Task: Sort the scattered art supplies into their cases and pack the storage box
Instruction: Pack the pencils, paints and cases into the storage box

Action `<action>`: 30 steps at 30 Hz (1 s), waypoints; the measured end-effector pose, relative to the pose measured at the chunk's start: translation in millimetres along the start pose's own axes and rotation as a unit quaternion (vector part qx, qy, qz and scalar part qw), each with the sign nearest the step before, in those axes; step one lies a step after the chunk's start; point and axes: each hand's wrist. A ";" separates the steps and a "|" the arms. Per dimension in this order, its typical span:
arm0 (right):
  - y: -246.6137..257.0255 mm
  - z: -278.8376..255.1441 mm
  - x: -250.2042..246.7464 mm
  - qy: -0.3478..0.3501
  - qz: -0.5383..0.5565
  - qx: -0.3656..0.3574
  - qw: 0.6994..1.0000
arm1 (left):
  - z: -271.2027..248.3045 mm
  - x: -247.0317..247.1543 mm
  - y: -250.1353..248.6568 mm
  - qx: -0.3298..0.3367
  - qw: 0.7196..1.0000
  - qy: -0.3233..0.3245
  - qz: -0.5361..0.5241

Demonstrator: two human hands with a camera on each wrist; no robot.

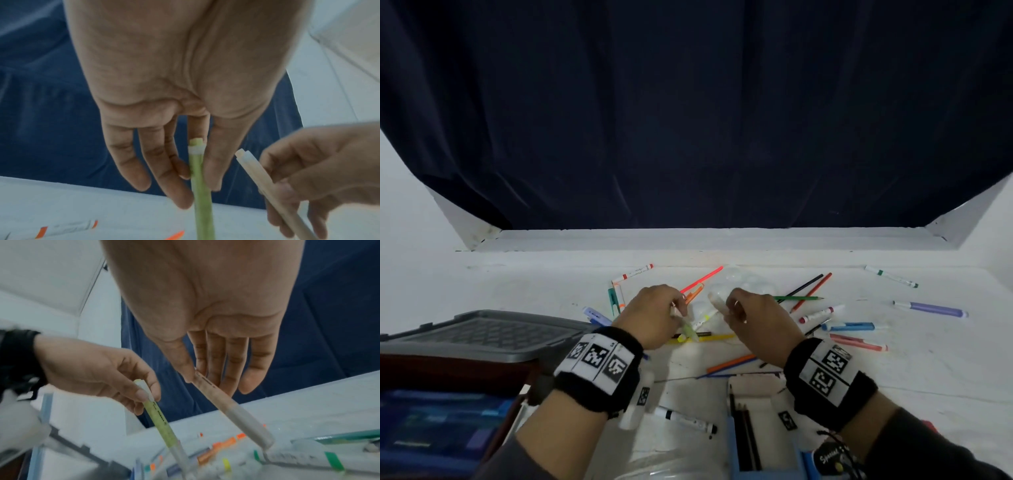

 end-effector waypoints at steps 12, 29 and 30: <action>59.2 -81.7 -15.4 -0.016 0.324 0.028 0.945 | -121.9 -29.1 -18.2 -0.017 0.890 -0.252 -0.381; 71.4 -159.7 39.0 0.091 0.236 0.050 0.966 | -215.8 44.1 3.8 -0.098 0.808 -0.261 -0.519; 71.0 -160.7 42.4 0.096 0.207 0.040 0.973 | -218.3 45.0 4.4 -0.107 0.796 -0.268 -0.531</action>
Point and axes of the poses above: each hand's wrist, its own z-axis towards the middle knuckle, its own x-axis out of the palm, y = z × x, and after that the axes turned 10 degrees about z, right-handed
